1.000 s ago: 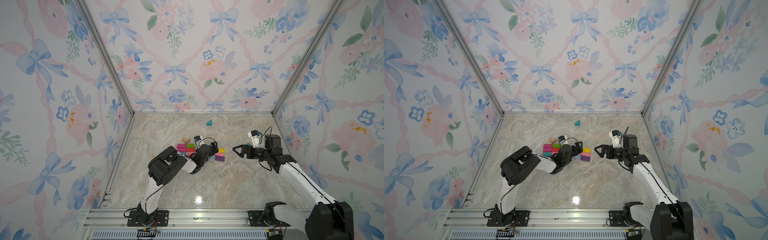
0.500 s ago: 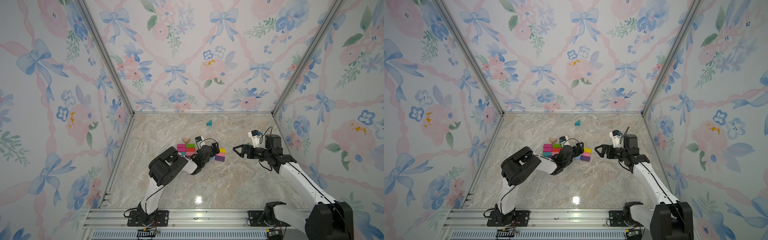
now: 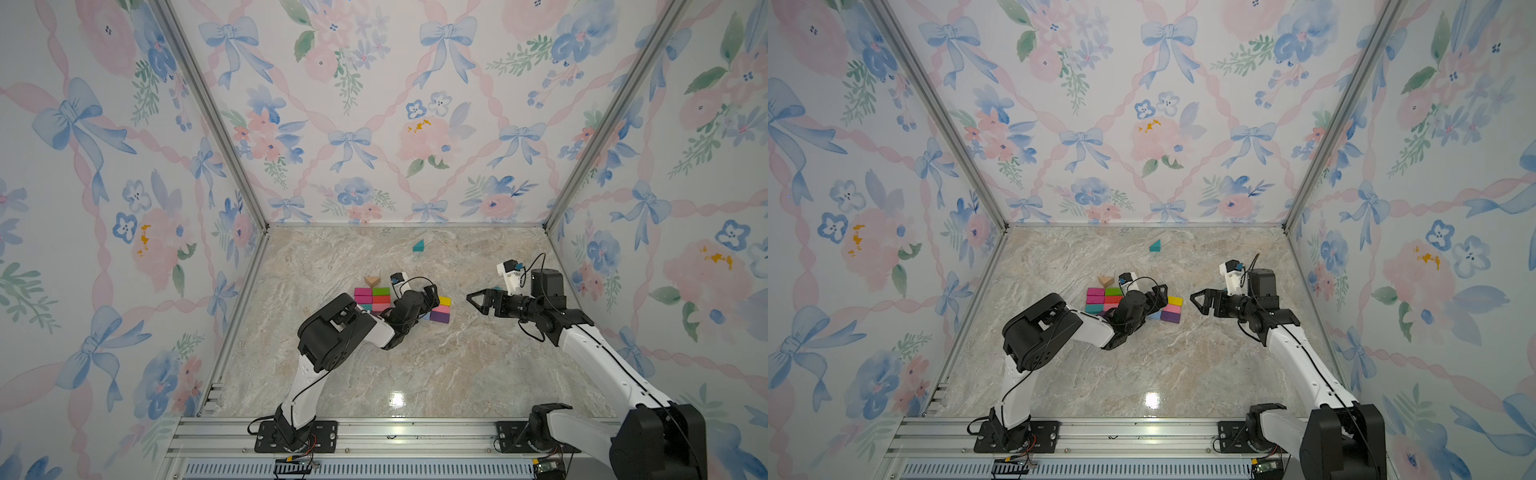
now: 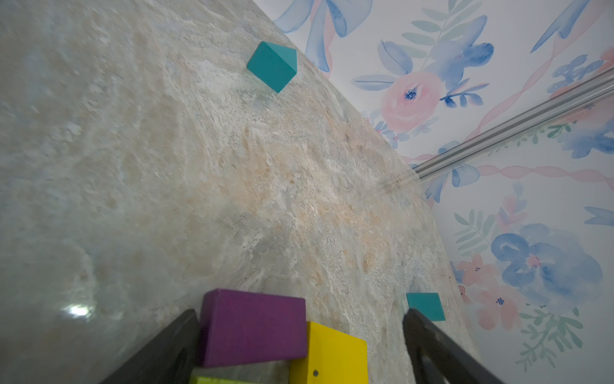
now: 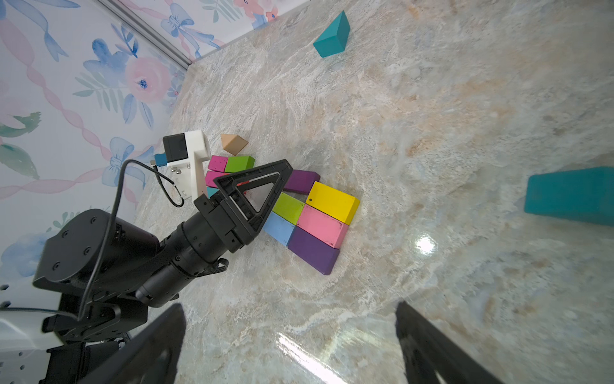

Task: Assemble a piece of candy with building blocks
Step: Adjust the building block at the center of the board.

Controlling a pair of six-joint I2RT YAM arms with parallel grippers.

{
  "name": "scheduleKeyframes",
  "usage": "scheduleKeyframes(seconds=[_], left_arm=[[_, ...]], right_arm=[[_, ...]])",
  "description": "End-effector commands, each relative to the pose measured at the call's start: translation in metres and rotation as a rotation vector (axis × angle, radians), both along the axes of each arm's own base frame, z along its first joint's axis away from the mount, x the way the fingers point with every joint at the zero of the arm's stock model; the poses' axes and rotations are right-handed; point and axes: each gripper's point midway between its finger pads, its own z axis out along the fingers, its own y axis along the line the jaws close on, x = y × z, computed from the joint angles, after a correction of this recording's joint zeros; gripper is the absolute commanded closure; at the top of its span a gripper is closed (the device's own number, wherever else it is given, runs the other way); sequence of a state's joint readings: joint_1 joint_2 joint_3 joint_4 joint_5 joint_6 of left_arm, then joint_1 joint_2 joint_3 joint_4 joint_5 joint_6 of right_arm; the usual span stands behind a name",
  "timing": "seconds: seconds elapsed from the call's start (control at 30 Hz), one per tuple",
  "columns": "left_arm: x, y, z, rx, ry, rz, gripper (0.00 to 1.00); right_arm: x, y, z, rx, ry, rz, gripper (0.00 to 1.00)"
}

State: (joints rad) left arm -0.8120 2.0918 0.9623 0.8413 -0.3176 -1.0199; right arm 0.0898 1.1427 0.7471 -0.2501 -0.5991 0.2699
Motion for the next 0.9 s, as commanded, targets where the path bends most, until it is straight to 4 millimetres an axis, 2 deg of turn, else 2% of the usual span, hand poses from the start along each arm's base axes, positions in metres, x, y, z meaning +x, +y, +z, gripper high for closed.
scheduleKeyframes(seconds=[0.0,0.3,0.5,0.7,0.87], left_arm=[[-0.002,-0.005,-0.008,0.004,0.013,-0.004,0.02],[-0.002,-0.004,-0.004,0.012,-0.001,-0.001,0.02],[0.010,0.012,0.011,0.071,-0.014,-0.014,0.02],[0.030,0.012,0.026,0.267,0.013,-0.132,0.02],[0.048,-0.005,0.033,0.470,0.102,-0.308,0.04]], right_arm=[[-0.003,-0.002,0.003,0.002,-0.007,0.008,0.01],[-0.003,-0.003,0.002,-0.001,-0.009,0.009,0.01],[-0.004,-0.008,0.002,-0.021,-0.010,-0.003,0.01],[-0.003,-0.012,0.004,-0.028,-0.018,-0.023,0.01],[-0.007,-0.025,-0.002,-0.087,-0.022,-0.079,0.01]])
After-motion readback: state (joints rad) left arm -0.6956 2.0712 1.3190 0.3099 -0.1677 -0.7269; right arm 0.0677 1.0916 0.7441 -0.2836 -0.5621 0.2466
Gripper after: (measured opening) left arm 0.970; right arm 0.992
